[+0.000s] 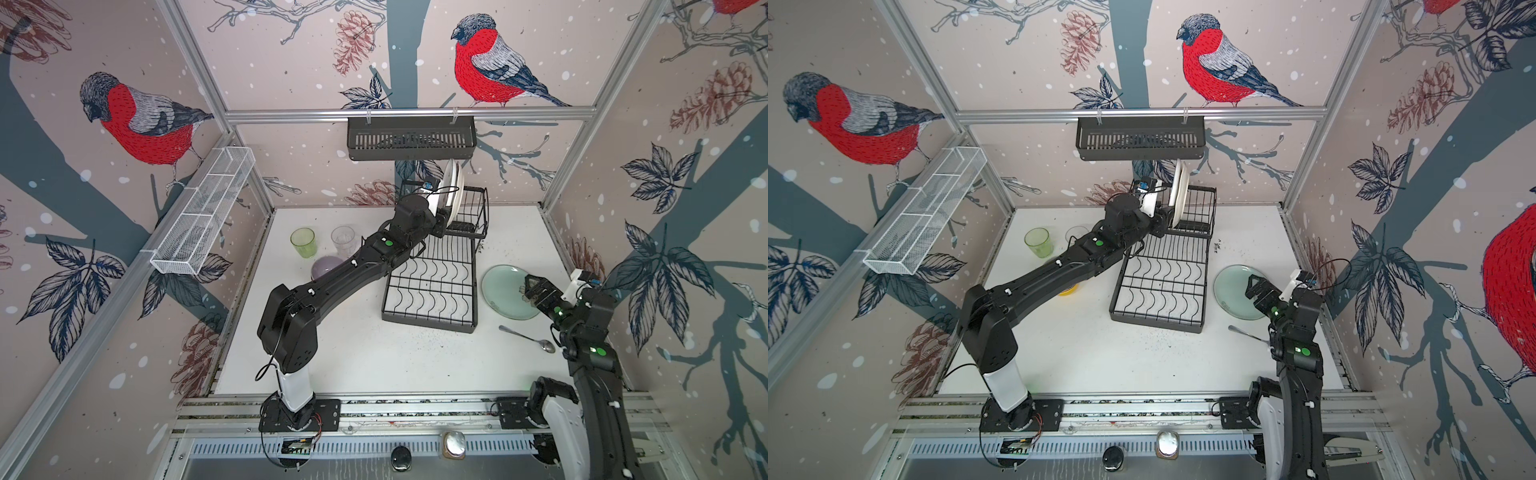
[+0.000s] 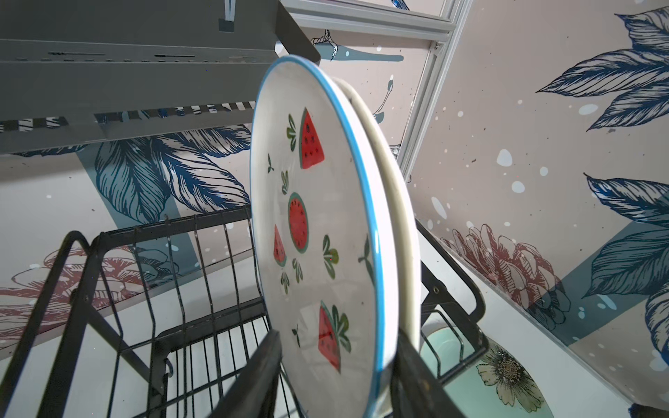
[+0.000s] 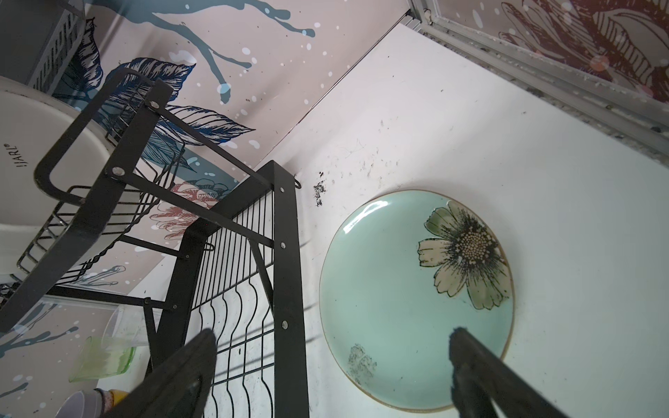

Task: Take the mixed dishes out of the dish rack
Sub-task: 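Close the left gripper on the rim of the watermelon-print plate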

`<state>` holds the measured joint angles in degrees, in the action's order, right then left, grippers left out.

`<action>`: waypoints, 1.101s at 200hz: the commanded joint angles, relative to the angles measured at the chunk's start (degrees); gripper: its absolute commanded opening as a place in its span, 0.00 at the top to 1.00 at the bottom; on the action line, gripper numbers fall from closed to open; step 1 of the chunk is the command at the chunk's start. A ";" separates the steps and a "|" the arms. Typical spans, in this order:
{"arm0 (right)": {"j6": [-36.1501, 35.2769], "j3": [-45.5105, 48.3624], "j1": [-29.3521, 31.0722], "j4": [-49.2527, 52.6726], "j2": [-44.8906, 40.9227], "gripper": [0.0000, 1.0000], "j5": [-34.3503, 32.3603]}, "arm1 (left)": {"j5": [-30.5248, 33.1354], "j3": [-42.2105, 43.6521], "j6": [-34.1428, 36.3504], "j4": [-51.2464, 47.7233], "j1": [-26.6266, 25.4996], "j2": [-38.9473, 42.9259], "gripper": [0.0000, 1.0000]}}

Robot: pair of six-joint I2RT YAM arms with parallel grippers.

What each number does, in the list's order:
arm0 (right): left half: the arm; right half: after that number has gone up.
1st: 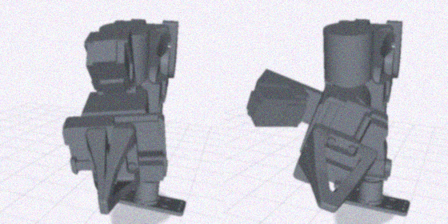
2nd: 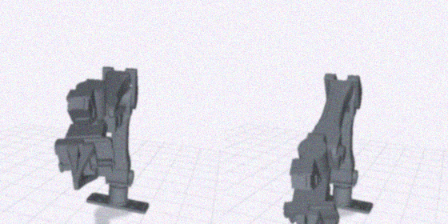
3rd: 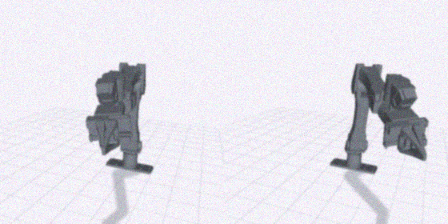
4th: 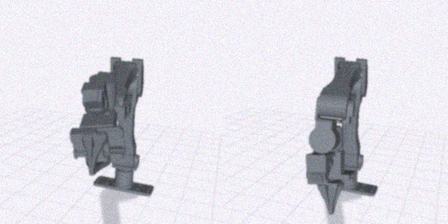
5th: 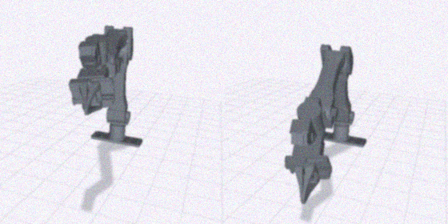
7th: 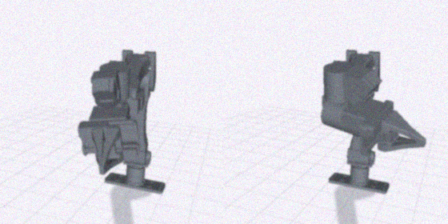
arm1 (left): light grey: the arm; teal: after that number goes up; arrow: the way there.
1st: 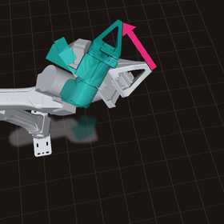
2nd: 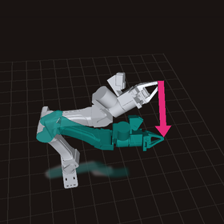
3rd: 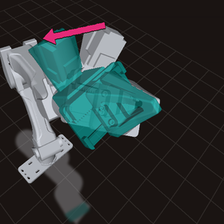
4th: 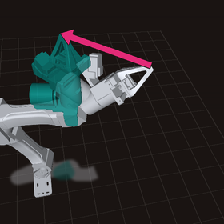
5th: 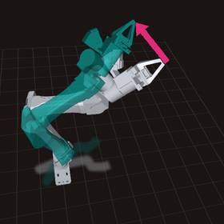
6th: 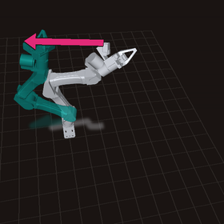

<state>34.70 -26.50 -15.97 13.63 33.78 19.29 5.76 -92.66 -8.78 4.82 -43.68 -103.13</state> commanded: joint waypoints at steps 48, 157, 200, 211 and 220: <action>0.52 0.66 -0.20 -0.09 0.05 0.01 -1.27 | 3.51 -2.77 2.62 -1.90 -1.03 -1.81 0.58; 0.80 1.70 -0.16 -0.95 0.22 0.01 -1.53 | 5.17 -4.64 4.18 -2.62 -1.45 -2.53 0.65; 0.64 1.79 -0.16 -0.82 0.15 0.01 -1.62 | 5.78 -5.42 6.42 -3.30 -1.98 -2.67 0.71; 0.46 2.02 -0.17 -0.79 0.15 0.01 -1.91 | 6.79 -5.50 7.16 -3.33 -2.19 -2.60 0.72; 0.39 2.28 -0.20 -0.69 0.23 0.00 -2.19 | 7.19 -5.64 7.45 -3.41 -2.29 -2.60 0.72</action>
<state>34.79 -24.69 -16.19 13.58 34.02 18.11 11.05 -97.58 -3.53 0.89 -45.60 -105.75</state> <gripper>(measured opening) 0.994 0.278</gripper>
